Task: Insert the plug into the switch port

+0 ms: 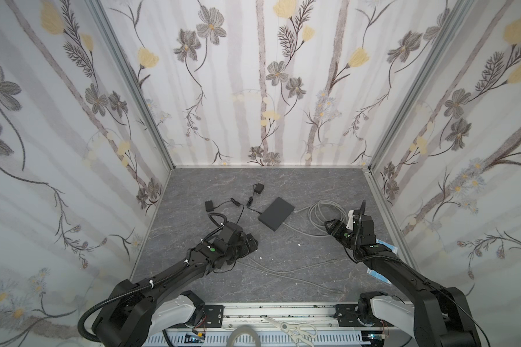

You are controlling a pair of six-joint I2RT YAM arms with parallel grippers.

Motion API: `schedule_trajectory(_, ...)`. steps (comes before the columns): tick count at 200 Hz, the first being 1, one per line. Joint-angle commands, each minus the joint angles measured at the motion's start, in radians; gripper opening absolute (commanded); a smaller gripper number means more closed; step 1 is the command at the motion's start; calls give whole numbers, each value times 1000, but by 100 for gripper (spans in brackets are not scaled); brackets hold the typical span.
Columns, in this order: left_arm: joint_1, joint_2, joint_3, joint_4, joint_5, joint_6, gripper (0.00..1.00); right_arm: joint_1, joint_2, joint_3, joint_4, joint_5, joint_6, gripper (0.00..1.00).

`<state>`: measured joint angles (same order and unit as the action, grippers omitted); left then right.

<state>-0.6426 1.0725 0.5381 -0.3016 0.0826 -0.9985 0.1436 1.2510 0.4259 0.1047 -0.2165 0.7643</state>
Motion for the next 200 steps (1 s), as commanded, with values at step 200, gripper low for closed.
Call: schedule_trajectory(200,150,-105,-133,-164,-248,-196,99,0,-266,-56,-103,82,-92,77)
